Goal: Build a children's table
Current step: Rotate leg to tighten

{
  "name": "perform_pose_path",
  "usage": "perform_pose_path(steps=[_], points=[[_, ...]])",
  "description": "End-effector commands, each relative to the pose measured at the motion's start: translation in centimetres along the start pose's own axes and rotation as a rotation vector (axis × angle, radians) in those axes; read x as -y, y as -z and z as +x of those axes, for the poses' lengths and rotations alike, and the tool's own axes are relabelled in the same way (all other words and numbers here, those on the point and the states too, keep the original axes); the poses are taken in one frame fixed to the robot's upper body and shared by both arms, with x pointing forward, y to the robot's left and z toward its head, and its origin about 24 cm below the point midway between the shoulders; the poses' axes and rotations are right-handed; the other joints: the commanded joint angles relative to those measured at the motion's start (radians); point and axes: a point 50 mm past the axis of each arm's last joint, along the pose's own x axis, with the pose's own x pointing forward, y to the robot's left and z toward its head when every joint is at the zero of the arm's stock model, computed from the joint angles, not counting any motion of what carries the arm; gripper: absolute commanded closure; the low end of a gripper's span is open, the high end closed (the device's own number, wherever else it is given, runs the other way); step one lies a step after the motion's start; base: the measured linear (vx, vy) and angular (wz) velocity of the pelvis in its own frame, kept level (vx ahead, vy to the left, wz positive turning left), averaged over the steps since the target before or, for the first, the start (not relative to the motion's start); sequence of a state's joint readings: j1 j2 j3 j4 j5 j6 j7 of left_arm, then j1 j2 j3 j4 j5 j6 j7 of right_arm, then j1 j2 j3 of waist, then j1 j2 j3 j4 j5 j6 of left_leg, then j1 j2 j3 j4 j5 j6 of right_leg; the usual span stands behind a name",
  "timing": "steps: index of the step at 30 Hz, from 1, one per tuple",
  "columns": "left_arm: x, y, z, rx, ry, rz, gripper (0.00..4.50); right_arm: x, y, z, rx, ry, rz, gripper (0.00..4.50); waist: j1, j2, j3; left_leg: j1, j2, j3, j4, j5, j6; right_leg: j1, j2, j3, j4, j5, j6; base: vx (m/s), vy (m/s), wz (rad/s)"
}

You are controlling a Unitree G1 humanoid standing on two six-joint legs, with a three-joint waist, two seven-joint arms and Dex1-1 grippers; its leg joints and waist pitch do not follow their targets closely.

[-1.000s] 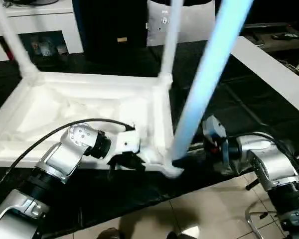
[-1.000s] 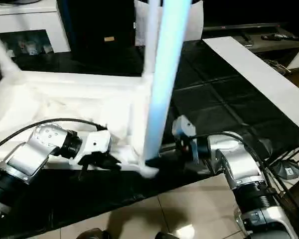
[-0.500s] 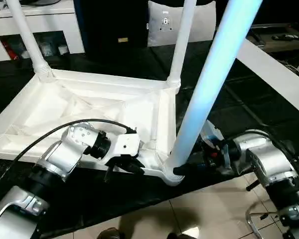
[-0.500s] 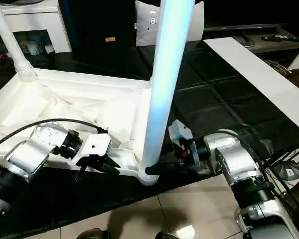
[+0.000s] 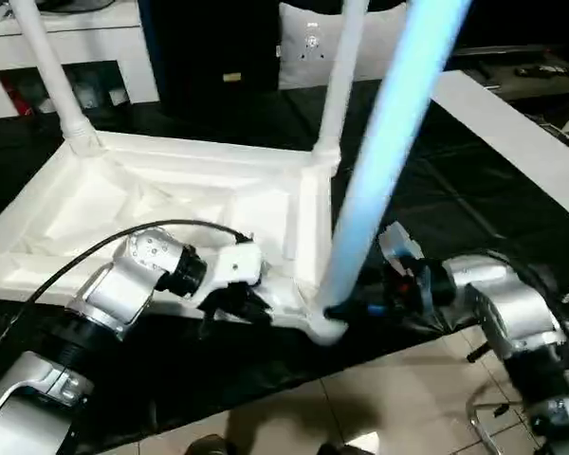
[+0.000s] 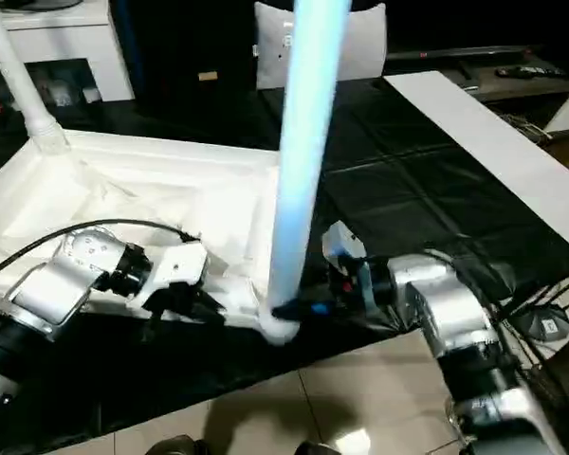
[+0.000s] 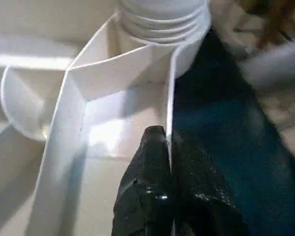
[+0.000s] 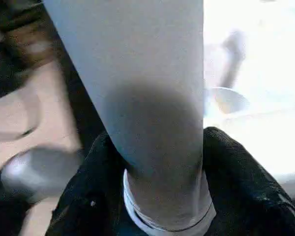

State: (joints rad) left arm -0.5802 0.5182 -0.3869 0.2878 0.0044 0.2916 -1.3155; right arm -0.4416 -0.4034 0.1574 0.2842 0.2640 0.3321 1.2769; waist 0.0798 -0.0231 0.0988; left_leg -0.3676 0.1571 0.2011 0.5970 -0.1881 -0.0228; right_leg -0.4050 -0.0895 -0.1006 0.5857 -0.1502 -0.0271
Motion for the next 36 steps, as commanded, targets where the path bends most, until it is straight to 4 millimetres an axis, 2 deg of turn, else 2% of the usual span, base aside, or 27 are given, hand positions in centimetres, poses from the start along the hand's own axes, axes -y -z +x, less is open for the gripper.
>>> perform_pose_path(steps=[1,4,6,10,15,18,19,21,23,25,27,28,30,32,36], points=[[0.0,-1.4,0.9,0.060,-0.066,-0.018,4.50,0.2,0.1,1.4,0.027,0.106,0.046,2.46,-0.007,-0.002,-0.066,0.018,0.081,-0.046,-0.079,-0.247,0.002,0.043,-0.090,0.066,-0.081,-0.470,-0.177,0.000,0.000,0.00],[0.0,-1.5,1.4,0.067,-0.125,-0.059,4.50,0.5,0.1,2.2,0.056,0.218,0.080,2.46,-0.036,-0.002,-0.066,0.011,0.081,-0.052,-0.080,-0.258,-0.001,0.045,-0.089,0.064,-0.085,-0.490,-0.158,0.000,0.000,0.00],[-0.1,-1.6,1.7,0.075,-0.162,-0.088,4.50,0.6,0.1,2.8,0.069,0.271,0.098,2.46,-0.048,-0.002,-0.066,0.009,0.079,-0.051,-0.079,-0.256,0.004,0.044,-0.088,0.064,-0.085,-0.481,-0.162,0.000,0.000,0.00],[-0.8,-2.8,3.4,0.114,-0.358,-0.213,4.50,1.1,-0.3,5.8,0.118,0.530,0.188,2.47,-0.062,0.000,-0.066,0.012,0.078,-0.051,-0.078,-0.240,-0.001,0.039,-0.086,0.064,-0.086,-0.468,-0.167,0.000,0.000,0.00],[-1.3,-4.2,4.6,0.168,-0.475,-0.282,4.50,1.6,-0.8,7.7,0.140,0.684,0.240,2.48,-0.071,0.003,-0.068,0.011,0.075,-0.049,-0.077,-0.239,0.011,0.039,-0.081,0.063,-0.087,-0.422,-0.174,0.000,0.000,0.00],[-1.5,-4.8,5.1,0.176,-0.506,-0.284,4.50,1.8,-0.9,8.0,0.160,0.745,0.242,2.48,-0.069,-0.003,-0.067,0.011,0.075,-0.045,-0.079,-0.231,0.023,0.038,-0.080,0.065,-0.089,-0.392,-0.173,0.000,0.000,0.00],[-1.5,-4.9,5.2,0.172,-0.511,-0.278,4.50,1.8,-1.0,8.0,0.171,0.759,0.242,2.15,-0.067,-0.002,-0.067,0.011,0.075,-0.045,-0.079,-0.229,0.026,0.039,-0.081,0.065,-0.087,-0.389,-0.172,0.000,0.000,0.00],[-1.5,-4.8,5.2,0.146,-0.507,-0.244,4.50,1.7,-0.9,7.7,0.168,0.752,0.223,1.81,-0.066,0.002,-0.066,0.010,0.075,-0.046,-0.082,-0.229,0.030,0.040,-0.080,0.065,-0.088,-0.389,-0.164,0.000,0.000,0.00],[-1.5,-4.5,5.0,0.126,-0.498,-0.219,4.50,1.6,-0.7,7.3,0.170,0.749,0.211,1.78,-0.066,0.002,-0.063,0.010,0.077,-0.047,-0.084,-0.244,0.030,0.040,-0.081,0.066,-0.089,-0.397,-0.155,0.000,0.000,0.00],[-1.4,-4.3,4.9,0.120,-0.490,-0.210,4.50,1.6,-0.6,6.7,0.176,0.750,0.194,1.39,-0.065,0.003,-0.064,0.011,0.077,-0.047,-0.084,-0.247,0.027,0.039,-0.081,0.066,-0.090,-0.397,-0.154,0.000,0.000,0.00],[-1.3,-4.0,4.8,0.108,-0.474,-0.192,4.50,1.6,-0.4,6.2,0.170,0.736,0.154,1.38,-0.064,0.003,-0.064,0.011,0.077,-0.047,-0.085,-0.252,0.025,0.040,-0.082,0.066,-0.089,-0.395,-0.157,0.000,0.000,0.00],[-1.2,-3.7,4.7,0.099,-0.455,-0.177,4.50,1.5,-0.4,5.7,0.178,0.712,0.130,1.21,-0.061,0.005,-0.064,0.010,0.077,-0.046,-0.085,-0.250,0.027,0.041,-0.082,0.067,-0.090,-0.386,-0.153,0.000,0.000,0.00],[-1.1,-3.3,4.5,0.089,-0.426,-0.161,4.50,1.4,-0.4,4.9,0.192,0.674,0.109,0.95,-0.060,0.004,-0.065,0.010,0.078,-0.045,-0.085,-0.235,0.034,0.043,-0.080,0.069,-0.085,-0.352,-0.164,0.000,0.000,0.00],[-1.0,-3.0,4.0,0.087,-0.380,-0.133,4.50,1.1,-0.4,3.5,0.188,0.598,0.072,0.86,-0.050,0.004,-0.066,0.010,0.079,-0.042,-0.083,-0.216,0.051,0.045,-0.082,0.069,-0.082,-0.319,-0.177,0.000,0.000,0.00],[-0.9,-2.2,3.4,0.076,-0.293,-0.062,4.50,1.0,0.0,1.3,0.137,0.506,0.016,0.46,-0.042,0.004,-0.067,0.013,0.080,-0.041,-0.082,-0.211,0.057,0.044,-0.082,0.069,-0.081,-0.326,-0.190,0.000,0.000,0.00]])
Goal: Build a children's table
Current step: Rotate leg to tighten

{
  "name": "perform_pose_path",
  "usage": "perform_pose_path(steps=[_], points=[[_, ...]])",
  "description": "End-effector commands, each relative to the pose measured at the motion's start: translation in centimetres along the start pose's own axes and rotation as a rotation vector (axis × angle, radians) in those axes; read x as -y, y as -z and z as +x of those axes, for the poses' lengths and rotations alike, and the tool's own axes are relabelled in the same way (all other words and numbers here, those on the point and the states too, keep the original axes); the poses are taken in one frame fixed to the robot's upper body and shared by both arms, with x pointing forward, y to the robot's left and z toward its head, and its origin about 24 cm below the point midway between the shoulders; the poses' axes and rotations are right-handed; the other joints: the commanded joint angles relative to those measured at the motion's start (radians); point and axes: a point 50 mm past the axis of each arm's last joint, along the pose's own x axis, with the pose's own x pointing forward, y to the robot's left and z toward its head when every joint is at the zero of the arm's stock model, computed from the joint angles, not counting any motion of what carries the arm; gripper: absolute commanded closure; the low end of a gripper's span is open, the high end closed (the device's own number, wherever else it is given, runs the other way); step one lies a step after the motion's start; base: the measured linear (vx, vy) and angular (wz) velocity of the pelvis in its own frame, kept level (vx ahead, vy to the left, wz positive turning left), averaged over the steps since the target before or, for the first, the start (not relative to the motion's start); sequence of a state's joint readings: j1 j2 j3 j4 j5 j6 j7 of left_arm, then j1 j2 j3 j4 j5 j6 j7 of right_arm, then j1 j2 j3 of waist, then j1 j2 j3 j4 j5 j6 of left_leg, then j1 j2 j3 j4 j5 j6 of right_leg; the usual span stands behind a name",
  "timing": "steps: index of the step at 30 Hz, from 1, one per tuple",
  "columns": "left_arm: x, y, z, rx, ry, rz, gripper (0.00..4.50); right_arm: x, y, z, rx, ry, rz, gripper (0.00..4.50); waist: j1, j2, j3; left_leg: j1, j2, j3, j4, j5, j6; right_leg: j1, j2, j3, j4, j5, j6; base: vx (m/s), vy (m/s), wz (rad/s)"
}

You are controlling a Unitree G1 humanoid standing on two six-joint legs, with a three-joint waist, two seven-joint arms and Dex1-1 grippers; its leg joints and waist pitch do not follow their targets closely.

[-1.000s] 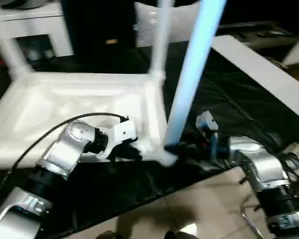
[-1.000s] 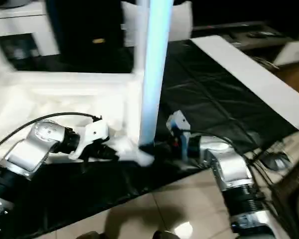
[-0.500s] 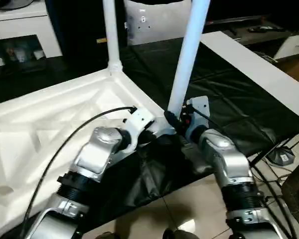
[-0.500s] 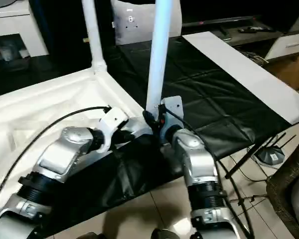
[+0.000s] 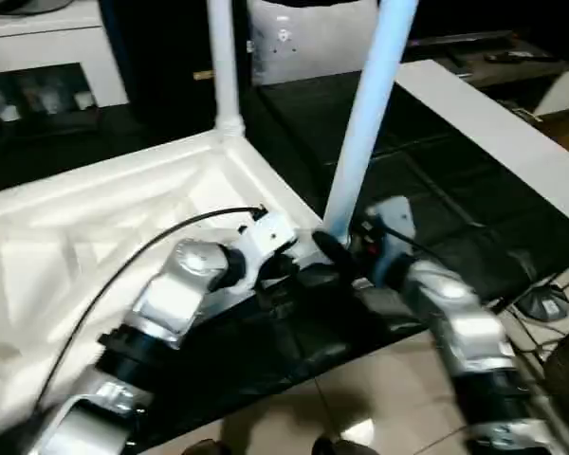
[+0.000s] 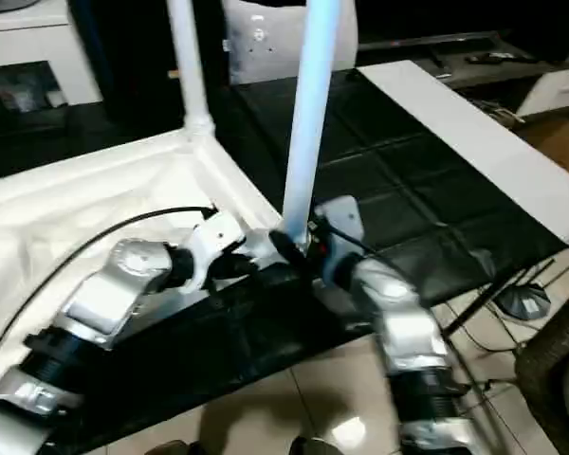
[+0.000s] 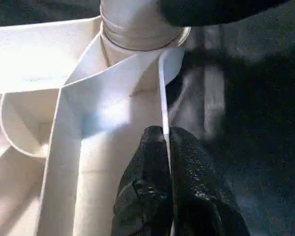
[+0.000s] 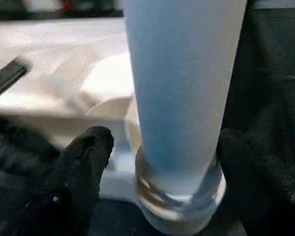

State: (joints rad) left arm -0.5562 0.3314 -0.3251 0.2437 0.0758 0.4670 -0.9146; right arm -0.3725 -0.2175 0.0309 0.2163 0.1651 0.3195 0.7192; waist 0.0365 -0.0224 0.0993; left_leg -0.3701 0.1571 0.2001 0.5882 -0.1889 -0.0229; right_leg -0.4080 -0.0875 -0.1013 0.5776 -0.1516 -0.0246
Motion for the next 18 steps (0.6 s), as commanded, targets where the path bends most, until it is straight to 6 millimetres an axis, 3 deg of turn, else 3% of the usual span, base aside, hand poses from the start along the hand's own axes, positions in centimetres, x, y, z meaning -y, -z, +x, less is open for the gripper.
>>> perform_pose_path(steps=[1,6,13,18], points=[[0.6,-0.1,-0.1,0.014,0.127,0.087,4.50,0.1,-0.4,-1.0,-0.002,-0.128,-0.051,0.30,0.003,0.003,-0.067,0.014,0.079,-0.042,-0.074,-0.218,0.058,0.048,-0.084,0.067,-0.075,-0.339,-0.189,0.000,0.000,0.00],[0.9,0.7,-0.7,-0.003,0.240,0.149,4.50,0.8,-0.9,-2.1,-0.016,-0.246,-0.127,0.18,0.012,0.003,-0.070,0.021,0.084,-0.039,-0.074,-0.235,0.044,0.046,-0.086,0.070,-0.073,-0.345,-0.196,0.000,0.000,0.00],[1.8,1.5,-1.6,-0.004,0.438,0.253,4.50,1.2,-1.0,-3.3,-0.080,-0.487,-0.165,0.18,0.027,-0.005,-0.075,0.019,0.087,-0.036,-0.070,-0.189,0.062,0.050,-0.088,0.070,-0.063,-0.304,-0.223,0.000,0.000,0.00],[1.7,1.7,-2.1,-0.016,0.507,0.294,4.50,1.4,-0.7,-3.4,-0.128,-0.586,-0.145,0.54,0.036,-0.005,-0.076,0.018,0.088,-0.034,-0.068,-0.191,0.061,0.051,-0.089,0.068,-0.061,-0.327,-0.226,0.000,0.000,0.00]])
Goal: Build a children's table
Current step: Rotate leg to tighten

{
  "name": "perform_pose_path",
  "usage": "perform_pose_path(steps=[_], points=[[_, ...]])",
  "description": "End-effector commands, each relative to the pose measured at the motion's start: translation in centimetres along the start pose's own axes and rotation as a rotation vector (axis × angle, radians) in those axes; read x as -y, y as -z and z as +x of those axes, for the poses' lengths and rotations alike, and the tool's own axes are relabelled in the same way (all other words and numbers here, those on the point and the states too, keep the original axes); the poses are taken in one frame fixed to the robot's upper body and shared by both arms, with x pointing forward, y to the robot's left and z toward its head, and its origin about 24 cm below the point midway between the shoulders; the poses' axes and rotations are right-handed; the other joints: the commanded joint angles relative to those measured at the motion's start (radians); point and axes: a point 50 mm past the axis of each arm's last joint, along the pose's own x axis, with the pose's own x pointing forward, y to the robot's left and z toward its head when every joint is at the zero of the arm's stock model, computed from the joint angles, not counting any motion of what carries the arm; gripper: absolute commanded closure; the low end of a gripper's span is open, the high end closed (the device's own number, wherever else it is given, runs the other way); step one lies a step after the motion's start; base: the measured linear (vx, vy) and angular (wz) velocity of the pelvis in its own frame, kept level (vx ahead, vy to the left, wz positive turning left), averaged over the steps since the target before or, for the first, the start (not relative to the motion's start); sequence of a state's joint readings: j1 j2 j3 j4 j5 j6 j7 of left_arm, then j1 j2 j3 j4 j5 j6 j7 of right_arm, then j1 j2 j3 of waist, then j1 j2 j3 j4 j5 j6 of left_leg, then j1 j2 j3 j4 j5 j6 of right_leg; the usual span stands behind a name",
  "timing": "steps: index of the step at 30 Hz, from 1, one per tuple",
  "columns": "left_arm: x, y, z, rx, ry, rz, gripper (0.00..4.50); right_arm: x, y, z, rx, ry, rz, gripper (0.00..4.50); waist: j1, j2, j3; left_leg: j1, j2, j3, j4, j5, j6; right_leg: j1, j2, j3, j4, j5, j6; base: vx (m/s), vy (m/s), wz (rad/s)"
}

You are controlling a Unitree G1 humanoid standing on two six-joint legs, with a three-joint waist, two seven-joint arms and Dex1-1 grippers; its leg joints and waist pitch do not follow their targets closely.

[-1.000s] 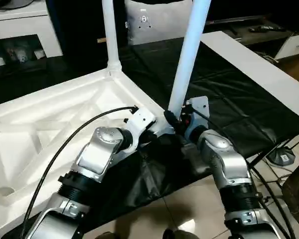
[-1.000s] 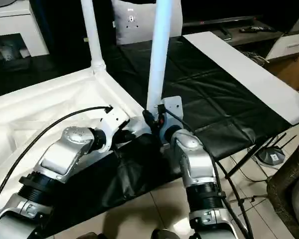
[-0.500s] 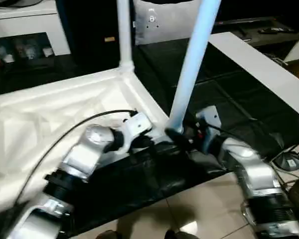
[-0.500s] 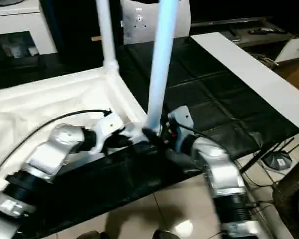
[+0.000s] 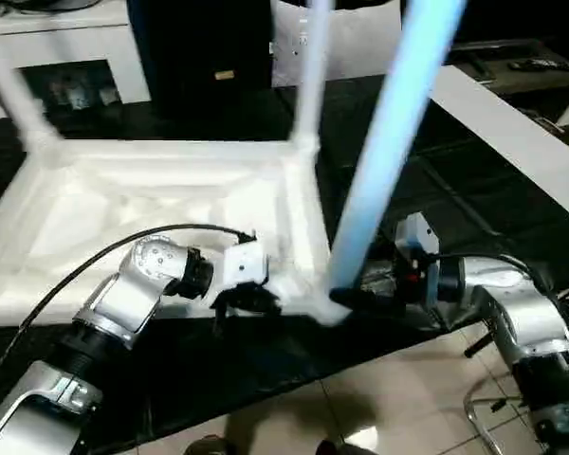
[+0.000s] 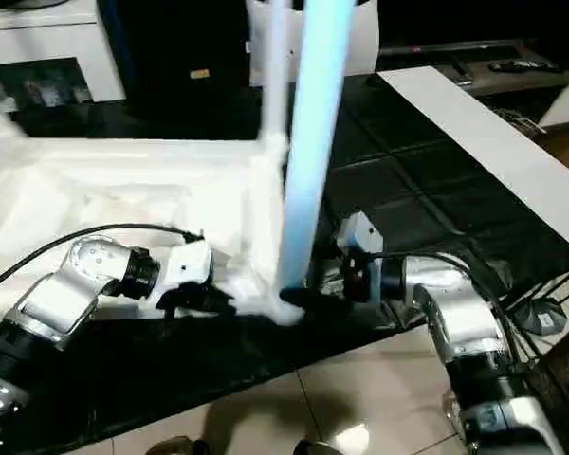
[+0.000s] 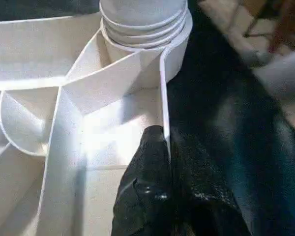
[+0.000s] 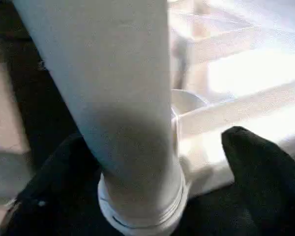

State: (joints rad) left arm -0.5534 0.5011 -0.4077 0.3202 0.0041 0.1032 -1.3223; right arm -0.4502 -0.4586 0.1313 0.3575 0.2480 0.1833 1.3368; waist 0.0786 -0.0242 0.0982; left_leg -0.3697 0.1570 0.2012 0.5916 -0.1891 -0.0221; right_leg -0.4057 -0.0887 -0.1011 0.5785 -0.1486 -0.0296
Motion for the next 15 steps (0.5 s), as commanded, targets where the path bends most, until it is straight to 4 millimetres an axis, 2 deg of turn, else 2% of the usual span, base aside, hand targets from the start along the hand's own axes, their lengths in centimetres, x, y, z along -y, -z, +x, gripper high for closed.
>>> perform_pose_path(steps=[1,2,4,5,7,15], points=[[0.62,-0.20,0.62,-0.014,0.111,0.049,4.50,0.04,-0.18,-0.23,-0.010,-0.051,0.001,0.63,-0.002,-0.003,-0.076,0.019,0.089,-0.035,-0.071,-0.188,0.058,0.048,-0.087,0.067,-0.061,-0.330,-0.217,0.000,0.000,0.00],[0.64,-0.18,0.57,-0.015,0.120,0.054,4.50,-0.11,-0.19,-0.13,-0.014,-0.082,0.003,0.77,-0.002,-0.011,-0.079,0.019,0.089,-0.034,-0.071,-0.184,0.060,0.050,-0.087,0.068,-0.062,-0.329,-0.216,0.000,0.000,0.00],[0.65,-0.15,0.48,-0.015,0.133,0.061,4.50,-0.29,-0.16,-0.02,-0.021,-0.123,0.007,0.91,0.005,-0.007,-0.080,0.019,0.090,-0.034,-0.070,-0.168,0.059,0.048,-0.088,0.068,-0.057,-0.320,-0.218,0.000,0.000,0.00],[0.64,-0.13,0.46,-0.015,0.137,0.063,4.50,-0.39,-0.07,0.03,-0.030,-0.146,0.010,0.91,0.005,-0.011,-0.082,0.020,0.090,-0.033,-0.069,-0.164,0.061,0.049,-0.087,0.068,-0.057,-0.317,-0.218,0.000,0.000,0.00],[0.63,-0.10,0.43,-0.018,0.141,0.070,4.50,-0.53,0.05,0.13,-0.041,-0.174,0.015,1.17,0.008,-0.008,-0.083,0.018,0.090,-0.034,-0.069,-0.149,0.063,0.049,-0.087,0.067,-0.053,-0.296,-0.223,0.000,0.000,0.00],[0.57,0.07,0.36,-0.027,0.150,0.084,4.50,-0.59,0.05,0.34,-0.049,-0.221,0.026,1.77,0.010,-0.013,-0.085,0.018,0.089,-0.034,-0.066,-0.148,0.059,0.050,-0.089,0.067,-0.054,-0.312,-0.217,0.000,0.000,0.00]])
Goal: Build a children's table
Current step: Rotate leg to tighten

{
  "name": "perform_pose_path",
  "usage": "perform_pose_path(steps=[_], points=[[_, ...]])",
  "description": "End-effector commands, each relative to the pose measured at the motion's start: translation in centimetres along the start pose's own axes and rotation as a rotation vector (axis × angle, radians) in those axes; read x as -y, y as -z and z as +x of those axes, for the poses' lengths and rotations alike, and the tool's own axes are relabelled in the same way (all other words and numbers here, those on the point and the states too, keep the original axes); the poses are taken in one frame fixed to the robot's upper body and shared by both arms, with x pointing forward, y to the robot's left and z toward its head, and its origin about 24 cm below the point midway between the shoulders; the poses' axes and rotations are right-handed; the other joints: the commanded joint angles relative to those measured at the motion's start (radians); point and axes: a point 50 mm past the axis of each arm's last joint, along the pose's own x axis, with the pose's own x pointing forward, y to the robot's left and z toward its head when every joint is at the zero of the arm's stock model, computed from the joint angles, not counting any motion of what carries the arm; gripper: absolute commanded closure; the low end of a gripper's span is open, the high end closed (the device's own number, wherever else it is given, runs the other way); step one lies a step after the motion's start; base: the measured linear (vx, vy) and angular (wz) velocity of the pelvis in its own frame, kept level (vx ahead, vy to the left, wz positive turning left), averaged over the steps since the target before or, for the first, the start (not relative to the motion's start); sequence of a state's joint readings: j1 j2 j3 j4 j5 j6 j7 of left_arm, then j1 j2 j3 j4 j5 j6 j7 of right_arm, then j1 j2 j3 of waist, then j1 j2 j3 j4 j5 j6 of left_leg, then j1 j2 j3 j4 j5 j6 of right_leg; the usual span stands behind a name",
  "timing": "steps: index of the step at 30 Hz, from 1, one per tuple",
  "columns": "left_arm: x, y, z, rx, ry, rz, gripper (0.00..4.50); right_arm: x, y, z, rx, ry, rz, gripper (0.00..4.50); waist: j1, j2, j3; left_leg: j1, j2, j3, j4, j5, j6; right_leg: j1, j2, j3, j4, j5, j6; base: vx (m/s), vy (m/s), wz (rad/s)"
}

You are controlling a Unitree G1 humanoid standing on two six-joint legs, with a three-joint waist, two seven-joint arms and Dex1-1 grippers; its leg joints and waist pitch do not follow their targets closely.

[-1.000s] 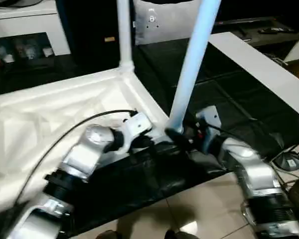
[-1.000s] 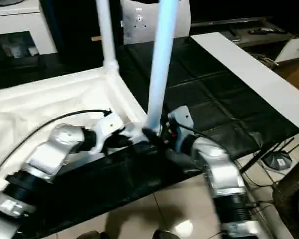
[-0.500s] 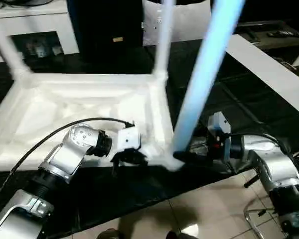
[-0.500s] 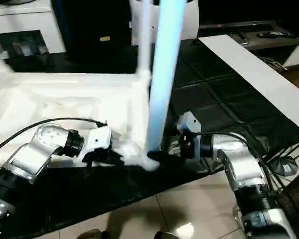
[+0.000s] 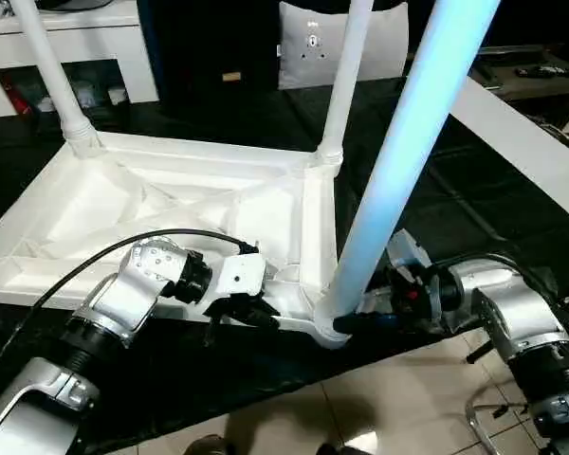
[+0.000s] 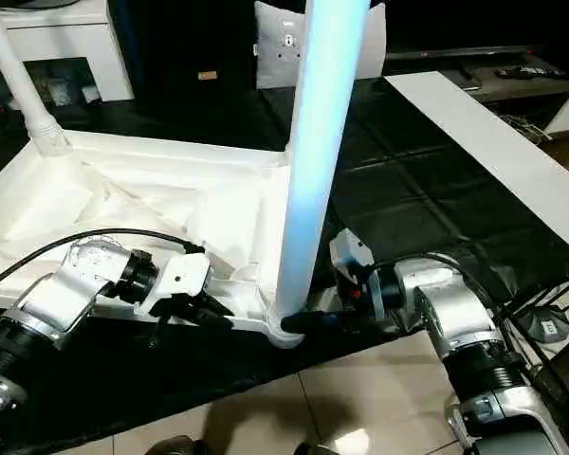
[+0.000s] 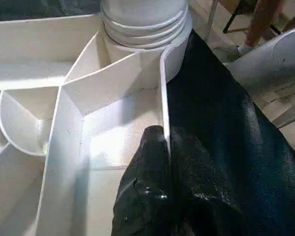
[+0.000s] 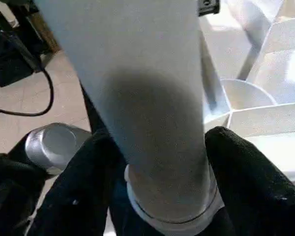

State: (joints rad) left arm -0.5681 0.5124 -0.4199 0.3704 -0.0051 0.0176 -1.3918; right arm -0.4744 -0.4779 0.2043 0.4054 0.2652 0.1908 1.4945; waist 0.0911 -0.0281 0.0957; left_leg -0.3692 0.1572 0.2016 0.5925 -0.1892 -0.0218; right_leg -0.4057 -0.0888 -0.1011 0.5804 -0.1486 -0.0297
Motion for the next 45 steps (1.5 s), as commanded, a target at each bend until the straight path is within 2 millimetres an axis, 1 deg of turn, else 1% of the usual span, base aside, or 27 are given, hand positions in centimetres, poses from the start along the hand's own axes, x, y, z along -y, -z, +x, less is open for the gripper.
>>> perform_pose_path(steps=[1,7,12,13,15,16,18,19,21,22,23,24,25,27,28,29,30,32,34,35,37,38,39,41,43,44,45], points=[[0.4,-0.2,0.6,-0.029,0.081,0.039,4.50,0.1,-0.6,-0.2,-0.006,-0.031,-0.015,1.93,-0.003,-0.009,-0.083,0.017,0.089,-0.034,-0.067,-0.148,0.059,0.051,-0.088,0.067,-0.056,-0.312,-0.217,0.000,0.000,0.00],[0.2,-0.2,0.6,-0.032,0.081,0.042,4.50,0.0,-0.7,0.0,-0.003,-0.048,-0.012,2.39,0.000,-0.008,-0.084,0.019,0.089,-0.033,-0.066,-0.144,0.060,0.049,-0.087,0.066,-0.054,-0.300,-0.221,0.000,0.000,0.00],[0.1,-0.2,0.5,-0.019,0.053,0.012,4.50,-0.2,-0.8,0.4,0.042,-0.037,0.021,2.48,0.000,-0.009,-0.084,0.018,0.089,-0.033,-0.066,-0.144,0.058,0.050,-0.087,0.067,-0.053,-0.301,-0.221,0.000,0.000,0.00],[0.1,-0.2,0.5,-0.017,0.045,0.005,4.50,-0.2,-0.8,0.5,0.053,-0.032,0.027,2.48,0.000,-0.006,-0.080,0.017,0.089,-0.034,-0.067,-0.155,0.055,0.048,-0.088,0.067,-0.056,-0.320,-0.218,0.000,0.000,0.00],[0.0,-0.2,0.6,-0.016,0.017,-0.019,4.50,-0.3,-0.8,0.8,0.075,-0.007,0.051,2.48,0.000,-0.008,-0.080,0.019,0.090,-0.034,-0.068,-0.163,0.049,0.049,-0.088,0.068,-0.058,-0.336,-0.210,0.000,0.000,0.00],[-0.1,-0.2,0.6,-0.017,-0.001,-0.033,4.50,-0.3,-0.7,1.0,0.086,0.010,0.065,2.48,-0.004,-0.007,-0.077,0.018,0.087,-0.036,-0.069,-0.190,0.038,0.047,-0.089,0.067,-0.065,-0.388,-0.196,0.000,0.000,0.00],[-0.6,-0.5,1.0,0.019,-0.103,-0.116,4.50,-0.3,-0.5,2.1,0.123,0.107,0.118,2.48,-0.008,-0.005,-0.071,0.022,0.089,-0.039,-0.072,-0.224,0.018,0.043,-0.090,0.068,-0.071,-0.443,-0.182,0.000,0.000,0.00],[-0.8,-0.8,1.2,0.038,-0.158,-0.158,4.50,-0.3,-0.3,2.8,0.135,0.165,0.140,2.48,-0.014,-0.006,-0.066,0.024,0.083,-0.043,-0.072,-0.254,0.009,0.041,-0.091,0.065,-0.081,-0.511,-0.163,0.000,0.000,0.00],[-0.9,-1.0,1.3,0.048,-0.186,-0.179,4.50,-0.2,-0.2,3.2,0.139,0.203,0.152,2.48,-0.017,-0.003,-0.064,0.027,0.082,-0.045,-0.072,-0.271,-0.003,0.038,-0.093,0.065,-0.088,-0.564,-0.140,0.000,0.000,0.00],[-1.4,-1.5,1.6,0.077,-0.277,-0.232,4.50,0.0,-0.2,4.5,0.176,0.285,0.187,2.48,-0.031,-0.004,-0.064,0.021,0.081,-0.052,-0.074,-0.289,-0.012,0.042,-0.093,0.060,-0.093,-0.604,-0.114,0.000,0.000,0.00],[-1.5,-1.7,1.8,0.093,-0.313,-0.259,4.50,0.1,-0.3,5.1,0.193,0.319,0.200,2.48,-0.042,-0.005,-0.063,0.023,0.080,-0.055,-0.074,-0.304,-0.016,0.039,-0.090,0.056,-0.096,-0.609,-0.111,0.000,0.000,0.00],[-1.8,-2.1,2.2,0.112,-0.372,-0.297,4.50,0.3,-0.4,6.0,0.213,0.376,0.222,2.48,-0.052,-0.003,-0.062,0.019,0.083,-0.056,-0.075,-0.309,-0.026,0.040,-0.090,0.057,-0.091,-0.597,-0.115,0.000,0.000,0.00],[-2.1,-2.5,2.5,0.124,-0.437,-0.335,4.50,0.7,-0.4,7.2,0.217,0.454,0.239,2.48,-0.065,-0.004,-0.063,0.016,0.081,-0.060,-0.075,-0.325,-0.031,0.040,-0.090,0.052,-0.093,-0.604,-0.112,0.000,0.000,0.00],[-2.2,-2.7,2.8,0.126,-0.471,-0.357,4.50,0.9,-0.5,7.9,0.212,0.506,0.247,2.48,-0.077,-0.004,-0.063,0.010,0.079,-0.064,-0.076,-0.329,-0.029,0.044,-0.091,0.049,-0.094,-0.604,-0.107,0.000,0.000,0.00],[-2.2,-2.7,2.8,0.126,-0.471,-0.357,4.50,0.9,-0.5,7.9,0.212,0.506,0.247,2.48,-0.087,-0.005,-0.063,0.012,0.074,-0.063,-0.073,-0.338,-0.017,0.041,-0.090,0.049,-0.102,-0.610,-0.100,0.000,0.000,0.00],[-2.4,-2.9,3.0,0.130,-0.510,-0.374,4.50,1.4,-0.6,8.3,0.214,0.576,0.272,2.48,-0.088,-0.003,-0.062,0.014,0.074,-0.061,-0.072,-0.338,-0.013,0.038,-0.091,0.052,-0.102,-0.608,-0.101,0.000,0.000,0.00],[-2.7,-3.2,3.2,0.135,-0.550,-0.391,4.50,2.0,-0.7,8.7,0.222,0.657,0.315,2.48,-0.092,-0.006,-0.063,0.019,0.071,-0.058,-0.069,-0.335,-0.004,0.032,-0.089,0.053,-0.106,-0.609,-0.105,0.000,0.000,0.00],[-3.2,-3.5,3.4,0.140,-0.628,-0.419,4.50,2.6,-1.5,9.5,0.274,0.712,0.402,2.48,-0.100,-0.003,-0.060,0.019,0.068,-0.059,-0.068,-0.334,0.003,0.030,-0.087,0.050,-0.111,-0.625,-0.102,0.000,0.000,0.00],[-3.4,-3.7,3.3,0.129,-0.659,-0.427,4.50,2.4,-2.2,9.9,0.273,0.691,0.338,2.48,-0.098,-0.007,-0.061,0.020,0.070,-0.057,-0.069,-0.333,0.008,0.030,-0.084,0.050,-0.111,-0.608,-0.095,0.000,0.000,0.00],[-3.4,-3.7,3.3,0.126,-0.666,-0.429,4.50,2.3,-2.3,9.9,0.275,0.700,0.330,2.48,-0.096,-0.005,-0.061,0.019,0.072,-0.057,-0.070,-0.331,0.009,0.031,-0.085,0.052,-0.108,-0.594,-0.097,0.000,0.000,0.00],[-3.3,-3.7,3.2,0.108,-0.667,-0.419,4.50,2.3,-2.2,9.8,0.293,0.720,0.339,1.81,-0.097,-0.002,-0.063,0.013,0.076,-0.059,-0.075,-0.317,0.014,0.034,-0.084,0.055,-0.101,-0.545,-0.106,0.000,0.000,0.00],[-3.3,-3.7,3.1,0.100,-0.661,-0.408,4.50,2.2,-2.2,9.6,0.296,0.721,0.340,1.78,-0.096,-0.002,-0.065,0.014,0.077,-0.056,-0.076,-0.303,0.017,0.034,-0.084,0.059,-0.095,-0.490,-0.123,0.000,0.000,0.00],[-3.2,-3.6,3.0,0.093,-0.655,-0.400,4.50,2.2,-2.1,9.5,0.295,0.721,0.337,1.74,-0.096,-0.002,-0.065,0.014,0.077,-0.056,-0.076,-0.303,0.017,0.034,-0.084,0.059,-0.095,-0.490,-0.123,0.000,0.000,0.00],[-2.8,-3.2,2.7,0.071,-0.619,-0.331,4.50,2.1,-1.8,8.4,0.278,0.755,0.261,1.39,-0.090,0.003,-0.067,0.011,0.076,-0.053,-0.076,-0.270,0.025,0.038,-0.085,0.063,-0.088,-0.425,-0.145,0.000,0.000,0.00],[-2.7,-3.1,2.7,0.067,-0.614,-0.317,4.50,2.1,-1.7,8.2,0.277,0.757,0.251,1.26,-0.091,0.001,-0.069,0.009,0.075,-0.050,-0.075,-0.258,0.029,0.040,-0.083,0.065,-0.084,-0.402,-0.149,0.000,0.000,0.00],[-2.4,-2.8,2.5,0.058,-0.587,-0.304,4.50,1.9,-1.6,7.2,0.289,0.743,0.240,1.26,-0.089,0.001,-0.068,0.009,0.075,-0.049,-0.075,-0.247,0.033,0.042,-0.083,0.064,-0.082,-0.390,-0.156,0.000,0.000,0.00],[-2.4,-2.8,2.5,0.057,-0.584,-0.303,4.50,1.9,-1.6,7.1,0.291,0.741,0.239,1.19,-0.086,0.002,-0.067,0.010,0.076,-0.048,-0.075,-0.245,0.038,0.042,-0.082,0.065,-0.083,-0.390,-0.156,0.000,0.000,0.00]])
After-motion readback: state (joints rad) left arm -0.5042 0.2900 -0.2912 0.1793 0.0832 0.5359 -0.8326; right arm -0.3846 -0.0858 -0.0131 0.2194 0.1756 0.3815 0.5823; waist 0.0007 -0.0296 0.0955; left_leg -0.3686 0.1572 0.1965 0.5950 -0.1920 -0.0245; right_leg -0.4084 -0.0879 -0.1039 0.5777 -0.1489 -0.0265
